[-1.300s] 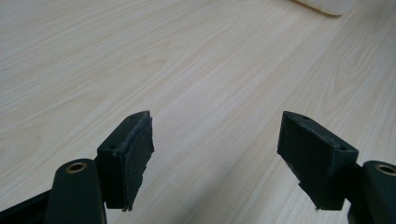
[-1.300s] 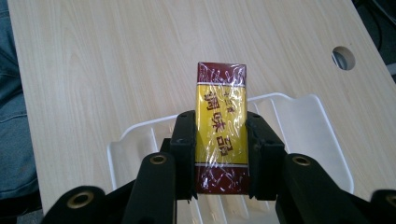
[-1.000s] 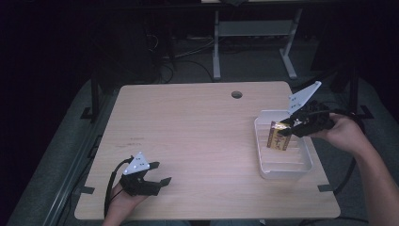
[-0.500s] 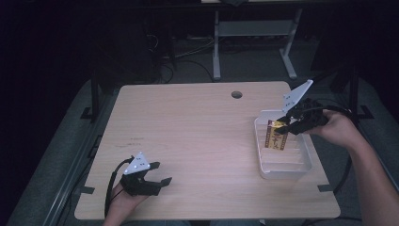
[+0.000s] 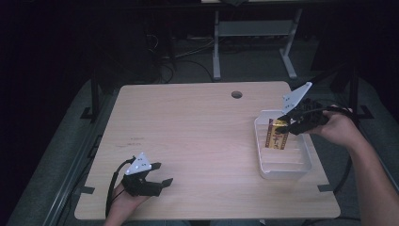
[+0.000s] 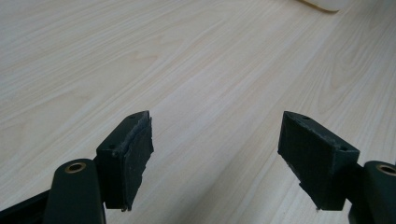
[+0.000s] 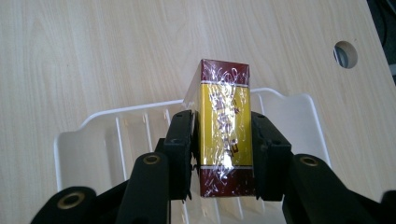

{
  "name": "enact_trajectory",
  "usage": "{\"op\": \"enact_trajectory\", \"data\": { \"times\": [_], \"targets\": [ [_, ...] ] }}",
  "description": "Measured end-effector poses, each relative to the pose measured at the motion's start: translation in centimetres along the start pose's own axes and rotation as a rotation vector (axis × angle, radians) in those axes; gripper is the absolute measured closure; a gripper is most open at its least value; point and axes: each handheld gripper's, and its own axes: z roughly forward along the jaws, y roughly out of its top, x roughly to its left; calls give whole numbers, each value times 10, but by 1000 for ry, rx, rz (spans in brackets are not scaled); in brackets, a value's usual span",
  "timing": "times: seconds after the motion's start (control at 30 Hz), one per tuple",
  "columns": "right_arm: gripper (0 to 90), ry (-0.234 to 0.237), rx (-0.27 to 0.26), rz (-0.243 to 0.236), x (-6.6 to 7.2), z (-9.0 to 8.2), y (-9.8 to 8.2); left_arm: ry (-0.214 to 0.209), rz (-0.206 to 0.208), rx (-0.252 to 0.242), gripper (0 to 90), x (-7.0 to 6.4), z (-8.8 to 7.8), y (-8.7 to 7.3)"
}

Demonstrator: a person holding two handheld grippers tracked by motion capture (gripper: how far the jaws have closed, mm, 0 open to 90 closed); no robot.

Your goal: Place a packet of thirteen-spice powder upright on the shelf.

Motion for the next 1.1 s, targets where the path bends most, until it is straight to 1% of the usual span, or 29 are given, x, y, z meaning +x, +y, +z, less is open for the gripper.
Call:
{"op": "enact_trajectory", "data": {
  "times": [0.07, 0.23, 0.33, 0.47, 0.53, 0.6, 0.7, 0.83, 0.9, 0.97, 1.0, 1.1],
  "targets": [
    [626, -12, 10, -19, 1, 0, 0, -3, 0, 1, 258, 0, 0, 0],
    [626, -23, 19, -27, 1, 0, 1, -6, 0, 0, 258, -1, 1, 0],
    [624, -26, 17, -35, 2, 0, 1, -7, -2, -1, 258, -1, 1, 0],
    [625, -24, 25, -61, 3, -1, 0, -9, -1, 0, 258, -1, 1, 0],
    [622, -24, 31, -57, 4, -1, -1, -9, -1, 0, 258, -2, 2, 0],
    [619, -25, 24, -65, 4, 0, -2, -10, 1, 0, 258, -2, 2, 1],
    [615, -22, 25, -52, 4, 0, -6, -10, 1, -2, 258, -2, 1, 1],
    [603, -12, 37, -25, 3, 5, -12, -9, 1, -2, 258, -2, 1, 1],
    [612, -15, 30, -15, 3, 8, -16, -10, 1, -3, 258, -2, 1, 0],
    [612, -17, 11, 1, 2, 8, -19, -10, -2, -3, 258, -2, 1, 0],
    [608, -15, 9, 10, 2, 8, -20, -9, -2, -3, 258, -2, 1, 0],
    [600, -13, 13, 12, 3, 10, -23, -9, -1, -3, 258, -2, 1, 1]
  ]
}}
